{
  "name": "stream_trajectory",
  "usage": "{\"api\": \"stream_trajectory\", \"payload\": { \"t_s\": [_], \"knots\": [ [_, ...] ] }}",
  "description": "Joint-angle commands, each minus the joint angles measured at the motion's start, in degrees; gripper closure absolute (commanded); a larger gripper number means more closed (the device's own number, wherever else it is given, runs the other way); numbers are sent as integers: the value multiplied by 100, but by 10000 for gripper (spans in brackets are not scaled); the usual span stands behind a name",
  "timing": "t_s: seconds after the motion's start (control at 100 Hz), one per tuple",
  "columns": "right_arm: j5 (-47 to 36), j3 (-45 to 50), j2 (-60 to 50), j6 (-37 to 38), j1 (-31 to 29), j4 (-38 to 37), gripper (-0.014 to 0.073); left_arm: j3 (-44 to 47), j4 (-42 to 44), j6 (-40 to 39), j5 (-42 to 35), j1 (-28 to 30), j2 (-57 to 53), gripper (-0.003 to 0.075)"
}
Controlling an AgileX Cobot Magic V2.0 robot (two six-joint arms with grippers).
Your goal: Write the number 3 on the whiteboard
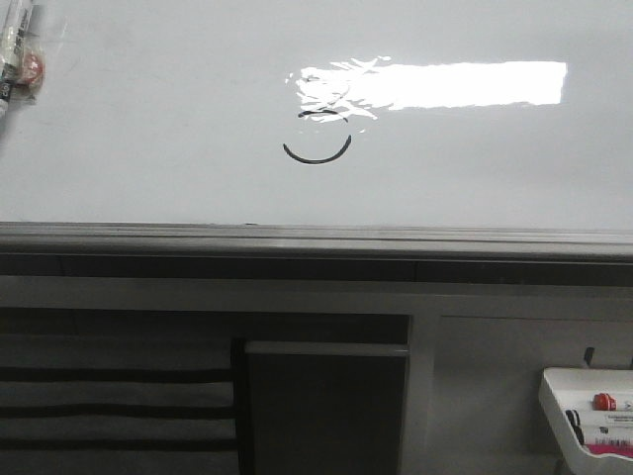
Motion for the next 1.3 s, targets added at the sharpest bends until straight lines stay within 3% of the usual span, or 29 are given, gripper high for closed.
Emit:
{"api": "stream_trajectory", "payload": {
  "t_s": [0.0, 0.15, 0.27, 0.48, 0.63, 0.84, 1.07, 1.14, 1.29],
  "knots": [
    [-739, -70, -24, 2, -41, 17, 673, -37, -205, -67, -534, 17, 3, 433],
    [-741, -54, -24, 2, -41, 17, 673, -22, -343, -67, -516, 17, 3, 631],
    [-741, -54, -24, 2, -41, 17, 673, -22, -368, -67, -516, 17, 13, 740],
    [-741, -54, -24, 2, -41, 17, 673, -22, -379, -67, -530, 17, 13, 739],
    [-732, -54, -24, 2, -41, 17, 673, 82, -53, -56, -652, 105, -671, 739],
    [-719, -54, -24, 2, -41, 17, 673, 956, -28, -56, -1605, 488, -1903, 739],
    [-719, -54, -24, 2, -41, 17, 673, 2011, -300, -84, -1999, 580, -2683, 739],
    [-719, -54, -24, 2, -41, 17, 673, 2246, 136, -585, -2039, 589, -2935, 739],
    [-719, -54, -24, 2, -41, 17, 673, 2537, 2719, -3356, -2039, 589, -3306, 739]
  ]
}}
